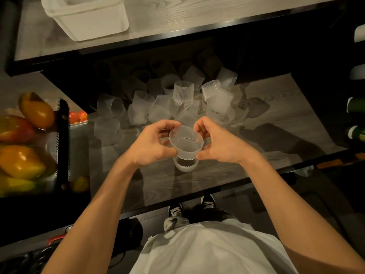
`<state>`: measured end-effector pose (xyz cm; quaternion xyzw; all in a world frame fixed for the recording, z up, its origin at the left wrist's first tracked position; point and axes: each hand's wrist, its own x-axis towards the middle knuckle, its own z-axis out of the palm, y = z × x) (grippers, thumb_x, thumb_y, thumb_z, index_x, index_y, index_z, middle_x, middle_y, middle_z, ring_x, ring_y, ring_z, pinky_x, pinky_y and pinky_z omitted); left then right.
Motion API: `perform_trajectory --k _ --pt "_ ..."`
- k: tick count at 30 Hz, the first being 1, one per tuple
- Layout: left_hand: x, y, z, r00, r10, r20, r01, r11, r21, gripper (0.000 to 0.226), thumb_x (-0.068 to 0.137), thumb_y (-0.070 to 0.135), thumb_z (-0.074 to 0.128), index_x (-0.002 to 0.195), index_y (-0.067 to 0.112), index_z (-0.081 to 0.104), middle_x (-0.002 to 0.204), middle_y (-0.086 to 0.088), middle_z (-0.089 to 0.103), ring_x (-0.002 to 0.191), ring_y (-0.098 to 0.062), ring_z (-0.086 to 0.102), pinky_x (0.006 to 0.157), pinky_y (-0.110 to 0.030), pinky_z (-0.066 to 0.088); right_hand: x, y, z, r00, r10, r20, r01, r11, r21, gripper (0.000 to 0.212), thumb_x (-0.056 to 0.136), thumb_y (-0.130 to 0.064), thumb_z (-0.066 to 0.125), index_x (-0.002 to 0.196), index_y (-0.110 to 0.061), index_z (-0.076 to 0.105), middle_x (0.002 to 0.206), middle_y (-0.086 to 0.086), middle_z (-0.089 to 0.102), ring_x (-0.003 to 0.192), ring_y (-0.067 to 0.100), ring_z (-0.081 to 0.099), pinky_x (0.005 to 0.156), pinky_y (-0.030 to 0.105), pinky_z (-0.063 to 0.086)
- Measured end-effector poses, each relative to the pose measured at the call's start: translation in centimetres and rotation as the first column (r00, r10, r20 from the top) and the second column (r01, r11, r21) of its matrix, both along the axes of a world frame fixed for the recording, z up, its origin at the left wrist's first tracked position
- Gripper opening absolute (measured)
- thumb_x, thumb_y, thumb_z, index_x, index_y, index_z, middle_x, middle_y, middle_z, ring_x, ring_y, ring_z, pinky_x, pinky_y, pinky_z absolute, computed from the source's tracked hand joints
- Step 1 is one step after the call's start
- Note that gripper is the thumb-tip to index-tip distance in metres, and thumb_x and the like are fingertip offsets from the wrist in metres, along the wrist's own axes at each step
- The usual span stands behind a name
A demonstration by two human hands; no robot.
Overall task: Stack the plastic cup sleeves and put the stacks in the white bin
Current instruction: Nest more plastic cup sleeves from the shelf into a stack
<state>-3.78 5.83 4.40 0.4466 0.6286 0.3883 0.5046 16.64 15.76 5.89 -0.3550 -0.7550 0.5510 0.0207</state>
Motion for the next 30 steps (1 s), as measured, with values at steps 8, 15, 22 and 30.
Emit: perform_trajectory --k 8,15,22,30 --pt "0.0 -0.6 0.3 0.979 -0.142 -0.147 0.147 0.989 0.023 0.068 0.069 -0.002 0.083 0.129 0.019 0.058 0.120 -0.002 0.061 0.113 -0.015 0.063 0.096 -0.037 0.057 0.2 -0.4 0.0 0.978 0.123 0.167 -0.150 0.975 0.162 0.056 0.074 -0.017 0.084 0.105 -0.025 0.038 0.104 0.000 0.052 0.090 0.021 0.055 0.073 0.038 0.054" --pt "0.3 -0.9 0.0 0.899 -0.162 -0.407 0.188 0.982 0.025 0.067 0.067 0.009 0.084 0.127 0.024 0.056 0.115 0.006 0.056 0.105 -0.004 0.057 0.085 -0.025 0.056 -0.4 -0.8 -0.4 0.975 0.105 0.194 -0.143 0.970 0.195 0.057 0.073 -0.013 0.082 0.105 -0.027 0.037 0.107 0.000 0.050 0.100 0.023 0.056 0.082 0.042 0.055" --pt "0.0 -0.5 0.4 0.841 -0.159 -0.517 0.192 0.981 0.010 0.069 0.065 0.012 0.083 0.127 0.022 0.056 0.107 0.018 0.049 0.101 0.001 0.052 0.077 -0.014 0.045 -0.9 -0.4 -1.2 0.971 0.102 0.215 -0.156 0.956 0.250 0.056 0.072 -0.010 0.079 0.101 -0.031 0.036 0.106 -0.006 0.050 0.101 0.017 0.055 0.082 0.041 0.055" --pt "-0.1 0.1 0.2 0.750 -0.405 -0.522 0.250 0.905 -0.344 0.096 0.072 0.013 0.081 0.153 0.027 0.031 0.132 0.003 0.041 0.117 -0.010 0.048 0.097 -0.023 0.046 -0.5 0.1 -2.7 0.916 0.135 0.379 -0.259 0.918 0.300 0.070 0.073 0.001 0.069 0.133 -0.020 0.041 0.127 -0.001 0.049 0.117 0.020 0.047 0.094 0.042 0.051"
